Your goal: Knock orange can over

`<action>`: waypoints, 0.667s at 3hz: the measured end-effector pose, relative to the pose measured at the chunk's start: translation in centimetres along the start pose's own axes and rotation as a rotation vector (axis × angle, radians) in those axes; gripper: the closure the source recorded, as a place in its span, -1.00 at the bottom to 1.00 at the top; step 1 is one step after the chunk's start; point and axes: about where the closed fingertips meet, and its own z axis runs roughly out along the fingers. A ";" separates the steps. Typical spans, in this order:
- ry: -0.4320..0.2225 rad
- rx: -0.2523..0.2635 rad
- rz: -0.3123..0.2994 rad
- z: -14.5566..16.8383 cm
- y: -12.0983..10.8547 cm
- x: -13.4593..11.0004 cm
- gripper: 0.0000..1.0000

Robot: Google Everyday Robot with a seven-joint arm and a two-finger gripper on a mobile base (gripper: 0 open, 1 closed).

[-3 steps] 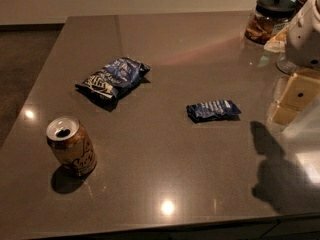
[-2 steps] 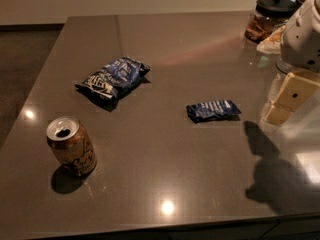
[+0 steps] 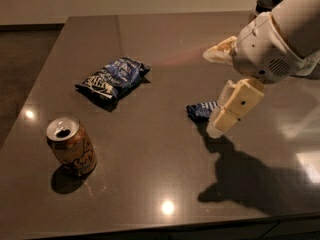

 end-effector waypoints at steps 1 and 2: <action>-0.125 -0.046 -0.059 2.8 1.6 -4.1 -1.00; -0.254 -0.139 -0.148 8.3 4.8 -10.6 -1.00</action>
Offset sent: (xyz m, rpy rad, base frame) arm -0.0400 0.2033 -0.0259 0.3129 0.0140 0.3512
